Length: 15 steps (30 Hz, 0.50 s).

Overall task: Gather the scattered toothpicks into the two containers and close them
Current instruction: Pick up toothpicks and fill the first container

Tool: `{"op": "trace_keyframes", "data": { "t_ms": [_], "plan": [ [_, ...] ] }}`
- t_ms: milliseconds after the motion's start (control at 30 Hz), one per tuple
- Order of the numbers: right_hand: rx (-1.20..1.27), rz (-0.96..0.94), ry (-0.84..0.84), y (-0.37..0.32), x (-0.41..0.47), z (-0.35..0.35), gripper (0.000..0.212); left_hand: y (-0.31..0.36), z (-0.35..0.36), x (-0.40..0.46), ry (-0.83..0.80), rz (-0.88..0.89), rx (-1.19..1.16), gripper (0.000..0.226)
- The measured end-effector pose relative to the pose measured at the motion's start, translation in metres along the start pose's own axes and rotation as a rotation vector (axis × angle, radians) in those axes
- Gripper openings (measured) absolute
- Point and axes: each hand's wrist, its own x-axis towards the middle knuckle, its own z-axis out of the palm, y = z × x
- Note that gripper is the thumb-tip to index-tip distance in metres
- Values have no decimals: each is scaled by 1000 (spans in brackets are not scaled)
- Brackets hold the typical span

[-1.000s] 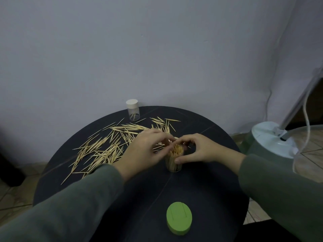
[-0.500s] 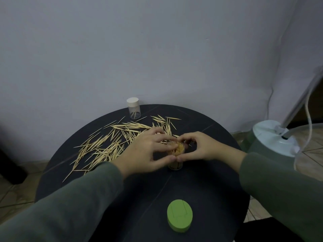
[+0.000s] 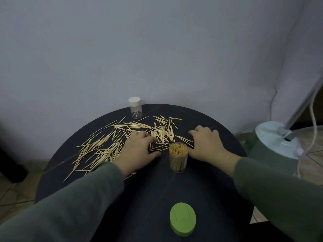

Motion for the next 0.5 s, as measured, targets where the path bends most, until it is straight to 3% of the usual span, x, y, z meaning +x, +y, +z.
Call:
{"op": "trace_keyframes", "data": {
  "t_ms": [100, 233, 333, 500],
  "plan": [
    [-129, 83, -52, -5, 5, 1, 74, -3, 4, 3, 21, -28, 61, 60],
    [-124, 37, -38, -13, 13, 3, 49, 0, 7, 5, 61, -33, 104, 53],
    [-74, -4, 8, -23, 22, 6, 32, 0, 9, 9, 55, -57, 72, 44],
    [140, 12, 34, -26, 34, 10, 29, -5, 11, 17, 65, -65, 31, 32]
  ]
}}
